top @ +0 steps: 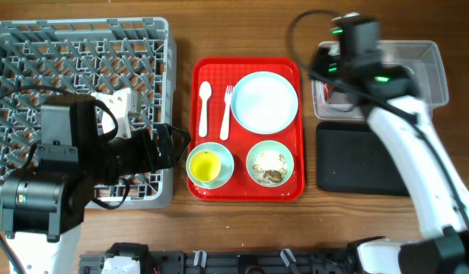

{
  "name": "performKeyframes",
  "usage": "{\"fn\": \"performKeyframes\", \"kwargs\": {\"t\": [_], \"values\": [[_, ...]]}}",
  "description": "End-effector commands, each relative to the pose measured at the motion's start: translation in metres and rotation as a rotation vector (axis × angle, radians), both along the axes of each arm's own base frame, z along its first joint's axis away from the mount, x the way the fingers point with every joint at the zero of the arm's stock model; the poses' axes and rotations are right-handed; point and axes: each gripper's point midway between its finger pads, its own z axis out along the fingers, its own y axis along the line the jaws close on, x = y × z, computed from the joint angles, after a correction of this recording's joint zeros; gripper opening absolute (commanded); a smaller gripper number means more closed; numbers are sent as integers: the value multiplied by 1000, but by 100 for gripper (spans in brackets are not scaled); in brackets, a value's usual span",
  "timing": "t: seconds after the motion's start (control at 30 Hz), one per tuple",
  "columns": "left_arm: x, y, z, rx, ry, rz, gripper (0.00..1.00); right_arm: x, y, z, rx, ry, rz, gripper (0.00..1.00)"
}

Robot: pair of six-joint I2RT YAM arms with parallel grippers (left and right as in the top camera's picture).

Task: Sort waste into correct bins and load items into the dishwasher rack
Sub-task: 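Move right gripper to the green bowl of rice and grasp its rim, then lift the green bowl and tip the rice onto the black tray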

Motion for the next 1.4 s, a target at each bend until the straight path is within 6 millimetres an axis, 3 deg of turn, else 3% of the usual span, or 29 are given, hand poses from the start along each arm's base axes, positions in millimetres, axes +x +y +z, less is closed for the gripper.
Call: {"fn": "performKeyframes", "kwargs": {"t": [0.0, 0.03, 0.07, 0.13, 0.17, 0.23, 0.33, 0.43, 0.5, 0.6, 0.67, 0.73, 0.87, 1.07, 1.17, 1.27, 1.37], "values": [[0, -2, 7, -6, -21, -7, 100, 2, -48, -27, -42, 78, -88, 4], [0, -2, 7, -6, -21, -7, 100, 4, -56, -41, -56, 111, -94, 9], [0, -2, 7, -6, -21, -7, 100, 9, -61, -57, -70, 143, -87, 24], [0, -2, 7, -6, -21, -7, 100, 18, -60, -75, -102, 163, -34, 69], [0, -2, 7, -6, -21, -7, 100, 18, -57, -80, -93, 179, -12, 75], [0, -2, 7, -6, -21, -7, 100, 14, -41, -62, -18, 153, 43, 75], [0, -2, 7, -6, -21, -7, 100, -11, -9, 6, 135, 17, 175, 73], [0, -2, 7, -6, -21, -7, 100, -63, 4, 69, 146, -103, 241, 75], [0, -2, 7, -6, -21, -7, 100, -100, 13, 79, 140, -86, 274, 74], [0, -2, 7, -6, -21, -7, 100, -153, 25, 44, 168, 127, 248, 70], [0, -2, 7, -6, -21, -7, 100, -168, 35, 16, 154, 227, 267, 60], [0, -2, 7, -6, -20, -7, 100, -182, 56, -16, 163, 312, 335, 55], [1, -2, 6, -6, -19, -7, 100, -209, 120, -69, 166, 409, 501, 49], [1, -2, 6, -6, -19, -7, 100, -208, 162, -134, -17, 474, 495, 40], [1, -2, 6, -6, -19, -7, 100, -201, 160, -177, -92, 552, 406, 30], [1, -2, 6, -6, -19, -7, 100, -198, 170, -193, -86, 567, 432, 29], [1, -2, 6, -6, -19, -7, 100, -191, 162, -203, -128, 561, 365, 25]]}}
